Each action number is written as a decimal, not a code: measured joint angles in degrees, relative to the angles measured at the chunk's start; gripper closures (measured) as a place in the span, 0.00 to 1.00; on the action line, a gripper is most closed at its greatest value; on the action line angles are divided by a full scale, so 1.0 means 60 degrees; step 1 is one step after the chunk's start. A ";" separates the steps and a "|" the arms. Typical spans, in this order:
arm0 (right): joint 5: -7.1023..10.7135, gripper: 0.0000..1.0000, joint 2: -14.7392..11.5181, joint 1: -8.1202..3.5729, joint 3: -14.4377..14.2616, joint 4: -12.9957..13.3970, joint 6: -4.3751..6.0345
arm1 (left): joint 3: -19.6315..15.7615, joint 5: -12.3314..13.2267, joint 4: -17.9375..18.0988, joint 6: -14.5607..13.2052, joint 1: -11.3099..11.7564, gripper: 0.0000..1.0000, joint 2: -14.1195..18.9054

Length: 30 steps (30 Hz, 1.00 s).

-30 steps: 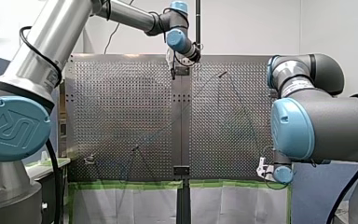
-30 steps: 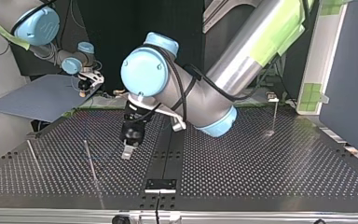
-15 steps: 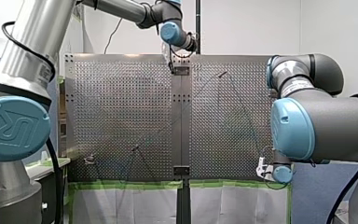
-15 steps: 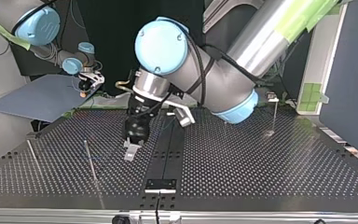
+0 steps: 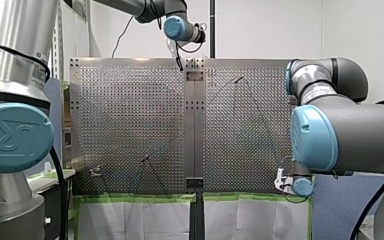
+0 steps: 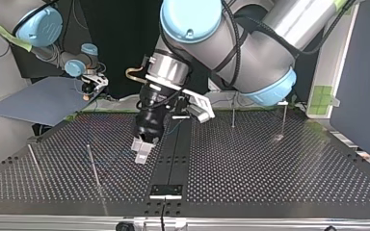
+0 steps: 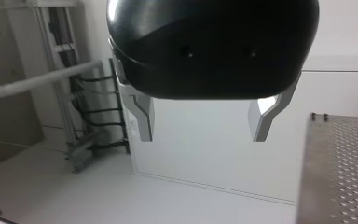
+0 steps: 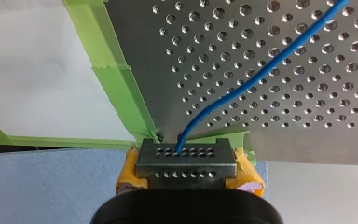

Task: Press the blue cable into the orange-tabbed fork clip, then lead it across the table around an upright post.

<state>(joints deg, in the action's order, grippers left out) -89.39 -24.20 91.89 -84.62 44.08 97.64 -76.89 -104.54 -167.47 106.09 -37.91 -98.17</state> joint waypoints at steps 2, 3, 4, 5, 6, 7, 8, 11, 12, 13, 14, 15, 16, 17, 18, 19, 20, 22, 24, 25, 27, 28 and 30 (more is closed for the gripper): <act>0.0000 1.00 0.0000 -0.0001 -0.0001 0.0000 0.0002 | -0.0151 0.0000 0.0151 0.0014 0.0007 0.00 0.0148; 0.0000 1.00 0.0001 0.0000 0.0000 -0.0001 0.0002 | -0.0249 0.0000 0.0247 0.0024 0.0008 0.00 0.0248; 0.0000 1.00 0.0000 0.0000 0.0001 0.0000 0.0003 | -0.0323 0.0000 0.0324 0.0038 0.0010 0.00 0.0324; 0.0000 1.00 0.0001 0.0000 -0.0001 0.0000 0.0003 | -0.0399 0.0000 0.0401 0.0057 0.0012 0.00 0.0396; 0.0000 1.00 0.0002 0.0000 -0.0002 0.0002 0.0003 | -0.0492 0.0000 0.0490 0.0083 0.0014 0.00 0.0490; 0.0001 1.00 0.0004 -0.0001 -0.0001 0.0002 0.0003 | -0.0563 0.0000 0.0561 0.0102 0.0018 0.00 0.0561; 0.0000 1.00 0.0005 0.0000 0.0000 0.0003 0.0003 | -0.0639 0.0000 0.0641 0.0118 0.0022 0.00 0.0638; 0.0000 1.00 0.0006 0.0000 0.0001 0.0003 0.0003 | -0.0889 0.0003 0.0889 0.0147 0.0035 0.00 0.0889; 0.0000 1.00 0.0006 0.0000 0.0001 0.0003 0.0003 | -0.0991 0.0005 0.0994 0.0152 0.0036 0.00 0.0990; 0.0001 1.00 0.0006 0.0000 0.0001 0.0005 0.0004 | -0.1068 0.0005 0.1067 0.0154 0.0038 0.00 0.1065; 0.0000 1.00 0.0007 0.0000 0.0000 0.0006 0.0004 | -0.1143 0.0004 0.1141 0.0155 0.0041 0.00 0.1138; 0.0000 1.00 0.0007 0.0000 -0.0002 0.0006 0.0004 | -0.1244 0.0004 0.1246 0.0157 0.0041 0.00 0.1219; 0.0000 1.00 0.0005 0.0000 -0.0001 0.0007 0.0004 | -0.1318 0.0002 0.1319 0.0157 0.0042 0.00 0.1262; 0.0000 1.00 0.0004 0.0000 -0.0001 0.0008 0.0003 | -0.1391 0.0002 0.1389 0.0158 0.0043 0.00 0.1292; 0.0000 1.00 0.0003 0.0000 0.0000 0.0011 0.0004 | -0.1486 0.0001 0.1486 0.0158 0.0044 0.00 0.1320; 0.0000 1.00 0.0003 -0.0002 0.0000 0.0019 0.0003 | -0.1561 0.0001 0.1563 0.0159 0.0044 0.00 0.1333; 0.0000 1.00 0.0003 -0.0007 -0.0002 0.0026 0.0004 | -0.1639 0.0000 0.1639 0.0159 0.0045 0.00 0.1342; 0.0000 1.00 0.0003 -0.0022 -0.0002 0.0044 0.0004 | -0.1806 0.0000 0.1806 0.0158 0.0046 0.00 0.1352; 0.0000 1.00 0.0004 -0.0035 -0.0002 0.0075 0.0005 | -0.1969 -0.0019 0.1968 0.0153 0.0047 0.00 0.1354; 0.0000 1.00 0.0003 -0.0042 -0.0001 0.0107 0.0009 | -0.2045 -0.0036 0.2043 0.0149 0.0049 0.00 0.1355; 0.0005 1.00 0.0003 -0.0051 0.0003 0.0158 0.0012 | -0.2224 -0.0076 0.2225 0.0140 0.0055 0.00 0.1358; 0.0017 1.00 0.0005 -0.0054 0.0011 0.0188 0.0014 | -0.2297 -0.0088 0.2295 0.0137 0.0057 0.00 0.1357; 0.0048 1.00 0.0004 -0.0055 0.0026 0.0218 0.0017 | -0.2453 -0.0105 0.2455 0.0137 0.0055 0.00 0.1358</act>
<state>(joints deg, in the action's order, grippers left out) -89.11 -24.18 91.56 -84.47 45.39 97.74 -91.61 -105.17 -152.74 106.92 -37.58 -90.03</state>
